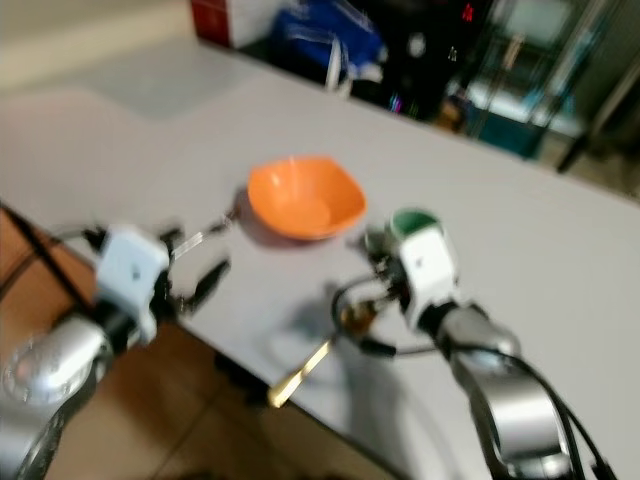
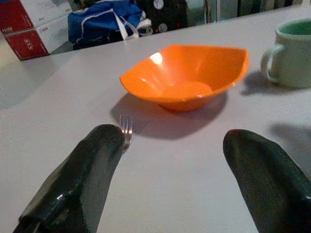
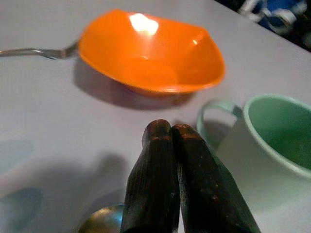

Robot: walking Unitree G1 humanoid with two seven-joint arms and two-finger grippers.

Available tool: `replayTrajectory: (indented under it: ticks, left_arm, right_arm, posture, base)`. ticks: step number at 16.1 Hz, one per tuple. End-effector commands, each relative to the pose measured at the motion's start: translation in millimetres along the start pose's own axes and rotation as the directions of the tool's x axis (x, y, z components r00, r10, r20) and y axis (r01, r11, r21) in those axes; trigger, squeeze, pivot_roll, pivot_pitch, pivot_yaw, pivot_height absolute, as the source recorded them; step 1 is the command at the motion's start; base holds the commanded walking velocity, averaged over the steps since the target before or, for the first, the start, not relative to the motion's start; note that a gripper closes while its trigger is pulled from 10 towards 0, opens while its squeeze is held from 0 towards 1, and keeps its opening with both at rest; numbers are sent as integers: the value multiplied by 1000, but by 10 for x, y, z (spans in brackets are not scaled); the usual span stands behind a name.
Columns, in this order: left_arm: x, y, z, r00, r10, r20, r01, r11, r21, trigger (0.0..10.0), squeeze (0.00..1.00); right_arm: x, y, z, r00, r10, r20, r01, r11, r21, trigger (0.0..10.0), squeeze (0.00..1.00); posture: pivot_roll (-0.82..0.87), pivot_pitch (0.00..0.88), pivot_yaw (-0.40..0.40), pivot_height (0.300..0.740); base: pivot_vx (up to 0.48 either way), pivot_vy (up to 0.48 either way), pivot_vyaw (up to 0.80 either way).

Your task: Setting the table

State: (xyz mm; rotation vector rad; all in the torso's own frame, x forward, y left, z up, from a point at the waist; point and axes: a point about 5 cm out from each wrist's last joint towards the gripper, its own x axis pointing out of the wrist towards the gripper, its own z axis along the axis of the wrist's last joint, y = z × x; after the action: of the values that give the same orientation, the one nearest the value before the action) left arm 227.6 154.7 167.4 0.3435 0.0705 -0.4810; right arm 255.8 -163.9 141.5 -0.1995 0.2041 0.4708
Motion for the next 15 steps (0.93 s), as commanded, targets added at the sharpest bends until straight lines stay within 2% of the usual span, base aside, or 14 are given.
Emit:
replayTrajectory:
  ticks: [1,2,3,6,8,9,10,11,12,15]
  left_arm:
    - [-7,-53,5,999,-49,21,49,999,-8,10000,0]
    - [-35,-64,-7,997,-74,32,74,997,-17,10000,0]
    - [-66,-8,-91,998,-61,24,62,998,-24,10000,0]
    - [-121,80,-219,998,-62,-33,63,997,53,10000,0]
    - [-266,169,-288,995,-95,-19,96,994,45,10000,0]
    - [-290,184,-305,995,-102,-20,103,994,41,10000,0]
    - [-374,233,-357,992,-129,-9,130,991,39,10000,0]
    - [-427,249,-378,989,-149,10,148,989,26,10000,0]
    - [-451,149,-363,975,-220,22,220,975,16,10000,0]
    - [-523,-30,-421,938,-346,-6,346,938,-7,10000,0]
  right_arm:
    - [-9,-45,9,1000,-4,-11,4,1000,-31,10000,0]
    - [-8,-53,5,1000,11,-23,-12,999,-44,10000,0]
    - [2,-111,-45,998,-2,-58,-1,999,-46,10000,0]
    - [0,-191,-169,993,-24,-112,17,998,-57,10000,0]
    - [-83,-194,-222,996,33,-85,-38,998,-56,10000,0]
    - [-94,-188,-218,996,44,-73,-48,997,-53,10000,0]
    - [-130,-247,-280,996,37,-87,-40,998,-41,0,0]
    - [-157,-309,-342,993,24,-112,-29,998,-49,0,0]
    - [-190,-355,-379,991,41,-131,-55,993,-100,0,0]
    - [-270,-326,-434,969,174,-175,-195,974,-112,0,0]
  posture:
    - [-32,50,-51,740]
    - [-30,51,-50,740]
    - [-30,51,-48,740]
    - [-22,49,-47,740]
    - [-20,47,-36,740]
    - [-20,47,-36,740]
    - [-14,48,-32,740]
    - [-14,48,-32,740]
    - [-11,44,-35,740]
    - [-9,40,-36,740]
  base:
    - [0,0,0]
    - [0,0,0]
    - [0,0,0]
    - [0,0,0]
    - [0,0,0]
    - [0,0,0]
    - [0,0,0]
    - [0,0,0]
    - [0,0,0]
    - [0,0,0]
